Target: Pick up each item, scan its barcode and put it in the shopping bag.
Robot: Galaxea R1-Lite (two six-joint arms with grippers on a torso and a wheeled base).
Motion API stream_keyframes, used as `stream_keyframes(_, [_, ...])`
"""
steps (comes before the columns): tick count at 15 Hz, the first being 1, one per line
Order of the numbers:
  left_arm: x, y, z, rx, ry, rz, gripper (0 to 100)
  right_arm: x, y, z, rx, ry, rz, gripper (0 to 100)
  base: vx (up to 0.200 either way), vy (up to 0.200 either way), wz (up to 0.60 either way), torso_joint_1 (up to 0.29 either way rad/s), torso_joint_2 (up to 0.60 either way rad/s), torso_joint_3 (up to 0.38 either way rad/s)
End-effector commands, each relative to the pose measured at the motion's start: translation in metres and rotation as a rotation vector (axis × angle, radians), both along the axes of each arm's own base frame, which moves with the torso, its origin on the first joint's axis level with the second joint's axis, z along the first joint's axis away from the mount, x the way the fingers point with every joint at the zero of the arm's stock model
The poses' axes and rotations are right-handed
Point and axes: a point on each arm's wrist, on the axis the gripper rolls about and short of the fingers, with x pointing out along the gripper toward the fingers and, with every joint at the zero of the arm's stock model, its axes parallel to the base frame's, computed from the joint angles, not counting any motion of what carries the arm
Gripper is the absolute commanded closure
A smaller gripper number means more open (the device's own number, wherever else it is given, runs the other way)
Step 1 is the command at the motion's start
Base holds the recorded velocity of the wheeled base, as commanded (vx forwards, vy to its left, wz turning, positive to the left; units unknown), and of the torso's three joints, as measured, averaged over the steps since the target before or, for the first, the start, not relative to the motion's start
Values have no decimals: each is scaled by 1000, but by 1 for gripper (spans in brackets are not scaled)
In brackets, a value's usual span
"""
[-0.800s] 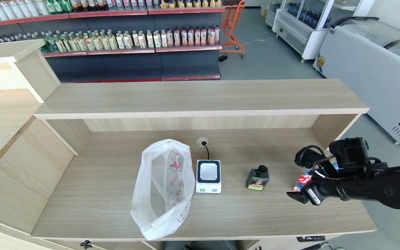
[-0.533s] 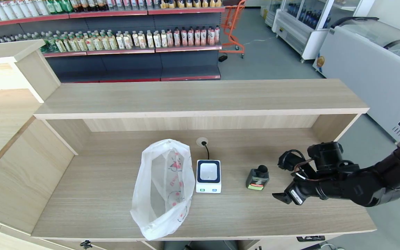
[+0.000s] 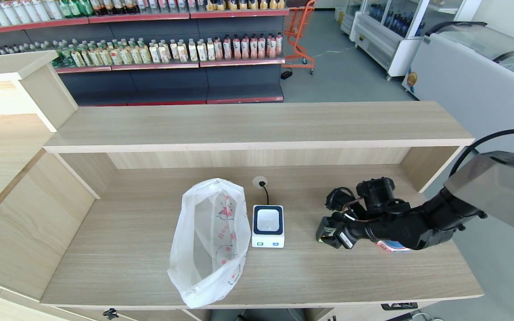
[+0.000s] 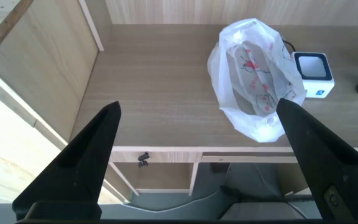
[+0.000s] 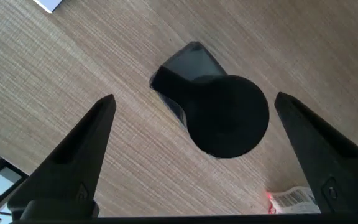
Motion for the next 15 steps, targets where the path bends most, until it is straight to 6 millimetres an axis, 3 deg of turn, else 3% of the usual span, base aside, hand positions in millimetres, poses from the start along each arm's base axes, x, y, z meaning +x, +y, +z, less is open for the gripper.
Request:
stream_keyframes(1, [0, 0, 0, -1, 1, 0, 0, 5, 9, -11, -2, 12, 20, 0, 0, 0, 0, 0, 0, 0])
stream_keyframes(2, [0, 0, 0, -1, 1, 0, 0, 7, 11, -12, -2, 10, 21, 0, 0, 0, 0, 0, 0, 0])
stream_keyframes(3, [0, 0, 0, -1, 1, 0, 0, 10, 12, -12, 3, 2, 25, 100, 0, 0, 0, 0, 0, 0])
stream_keyframes(8, [0, 0, 0, -1, 1, 0, 0, 12, 17, -15, 24, 10, 43, 100, 0, 0, 0, 0, 0, 0])
stream_keyframes(13, [0, 0, 0, -1, 1, 0, 0, -21, 6, -5, 111, 25, -29, 100, 0, 0, 0, 0, 0, 0])
stream_keyframes(15, [0, 0, 0, -1, 1, 0, 0, -39, -1, 18, 192, 0, -82, 100, 0, 0, 0, 0, 0, 0])
